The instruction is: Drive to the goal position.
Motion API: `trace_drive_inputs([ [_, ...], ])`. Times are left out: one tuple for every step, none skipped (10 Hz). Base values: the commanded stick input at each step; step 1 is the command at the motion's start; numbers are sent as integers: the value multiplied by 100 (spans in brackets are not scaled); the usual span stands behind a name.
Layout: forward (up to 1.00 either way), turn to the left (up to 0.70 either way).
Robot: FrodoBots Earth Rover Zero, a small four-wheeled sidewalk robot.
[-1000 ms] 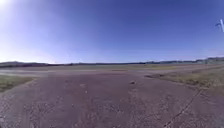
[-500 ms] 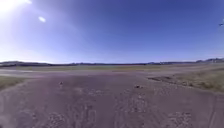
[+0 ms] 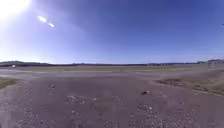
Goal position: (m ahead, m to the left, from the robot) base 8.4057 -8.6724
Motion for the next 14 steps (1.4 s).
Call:
trace_drive_inputs([
  [100,0],
  [100,0],
  [100,0],
  [100,0],
  [100,0],
  [91,0],
  [69,0],
  [47,0],
  [6,0],
  [17,0],
  [0,0],
  [0,0],
  [100,0],
  [100,0],
])
